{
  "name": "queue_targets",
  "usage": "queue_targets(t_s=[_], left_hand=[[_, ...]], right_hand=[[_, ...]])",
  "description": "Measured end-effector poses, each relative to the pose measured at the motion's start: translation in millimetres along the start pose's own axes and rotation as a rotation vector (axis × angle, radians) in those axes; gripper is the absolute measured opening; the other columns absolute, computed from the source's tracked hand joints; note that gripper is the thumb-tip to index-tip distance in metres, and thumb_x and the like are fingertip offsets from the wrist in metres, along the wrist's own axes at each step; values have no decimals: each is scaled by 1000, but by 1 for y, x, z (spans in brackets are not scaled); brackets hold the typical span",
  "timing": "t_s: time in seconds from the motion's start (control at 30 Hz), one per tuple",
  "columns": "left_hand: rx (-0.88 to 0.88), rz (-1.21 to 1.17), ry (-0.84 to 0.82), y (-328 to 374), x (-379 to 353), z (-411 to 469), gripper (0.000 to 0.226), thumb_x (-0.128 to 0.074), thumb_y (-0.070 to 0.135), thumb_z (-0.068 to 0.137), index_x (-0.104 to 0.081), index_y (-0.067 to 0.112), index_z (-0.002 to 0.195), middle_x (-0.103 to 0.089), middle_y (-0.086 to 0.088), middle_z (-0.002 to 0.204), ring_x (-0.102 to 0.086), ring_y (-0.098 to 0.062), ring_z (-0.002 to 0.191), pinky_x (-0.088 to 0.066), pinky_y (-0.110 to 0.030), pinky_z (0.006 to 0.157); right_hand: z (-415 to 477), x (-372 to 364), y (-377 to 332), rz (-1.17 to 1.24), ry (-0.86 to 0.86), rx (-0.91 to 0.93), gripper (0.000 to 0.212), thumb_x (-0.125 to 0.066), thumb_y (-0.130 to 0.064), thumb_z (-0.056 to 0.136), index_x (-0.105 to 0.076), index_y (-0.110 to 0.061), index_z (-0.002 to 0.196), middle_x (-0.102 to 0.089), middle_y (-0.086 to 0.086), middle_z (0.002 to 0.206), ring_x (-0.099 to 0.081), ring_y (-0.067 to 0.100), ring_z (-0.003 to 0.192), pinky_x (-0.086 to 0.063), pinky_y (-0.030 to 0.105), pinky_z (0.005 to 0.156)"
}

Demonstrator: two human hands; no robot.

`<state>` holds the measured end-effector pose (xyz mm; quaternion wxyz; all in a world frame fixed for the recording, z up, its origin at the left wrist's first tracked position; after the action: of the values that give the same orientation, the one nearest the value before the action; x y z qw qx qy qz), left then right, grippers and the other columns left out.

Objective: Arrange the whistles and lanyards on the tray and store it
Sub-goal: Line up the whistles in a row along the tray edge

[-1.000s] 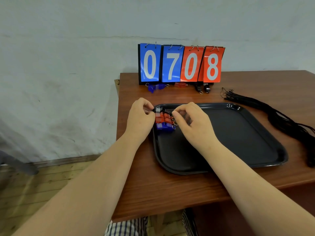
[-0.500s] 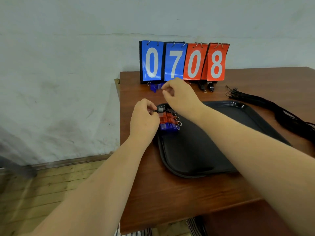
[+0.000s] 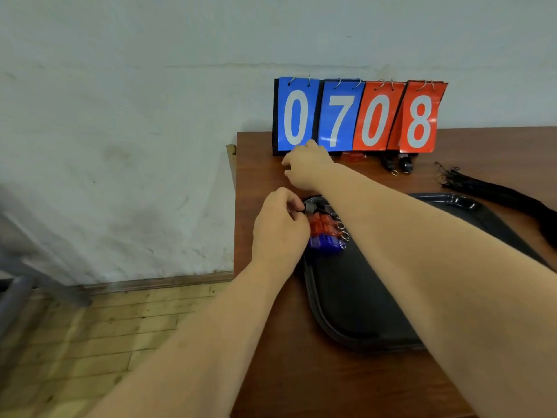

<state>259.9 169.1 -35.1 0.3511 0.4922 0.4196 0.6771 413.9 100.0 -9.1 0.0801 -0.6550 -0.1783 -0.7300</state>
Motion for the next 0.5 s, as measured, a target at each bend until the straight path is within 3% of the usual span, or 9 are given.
queue_targets(t_s=[0.17, 0.4, 0.5], left_hand=[[9, 7, -1, 1, 1, -1, 25, -56, 5, 90, -53, 29, 88, -59, 9, 96, -60, -9, 88, -57, -33, 79], [29, 29, 3, 1, 0, 0, 24, -57, 6, 91, -53, 29, 89, -58, 11, 97, -58, -7, 88, -56, -29, 77], [16, 33, 3, 2, 0, 0, 24, -56, 5, 90, -54, 28, 90, -58, 10, 97, -59, -8, 89, -55, -28, 76]], right_hand=[[-12, 6, 3, 169, 92, -22, 25, -56, -17, 95, -65, -16, 119, -55, 8, 119, -55, 25, 107, -50, 38, 94], [-27, 6, 8, 365, -14, -72, 23, -64, -11, 91, -65, -13, 114, -62, 5, 118, -59, 19, 107, -52, 33, 95], [-33, 8, 12, 525, 35, -99, 20, -66, -11, 90, -67, -13, 109, -62, -1, 112, -59, 14, 106, -50, 25, 89]])
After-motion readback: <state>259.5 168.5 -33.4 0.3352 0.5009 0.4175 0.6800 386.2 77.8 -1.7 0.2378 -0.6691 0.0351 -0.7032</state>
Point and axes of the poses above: each hand's wrist, its own z-axis towards the middle knuckle, its own x-axis out of the back of the hand, y = z × x, the point moved 4 cm from there along z, towards the middle knuckle
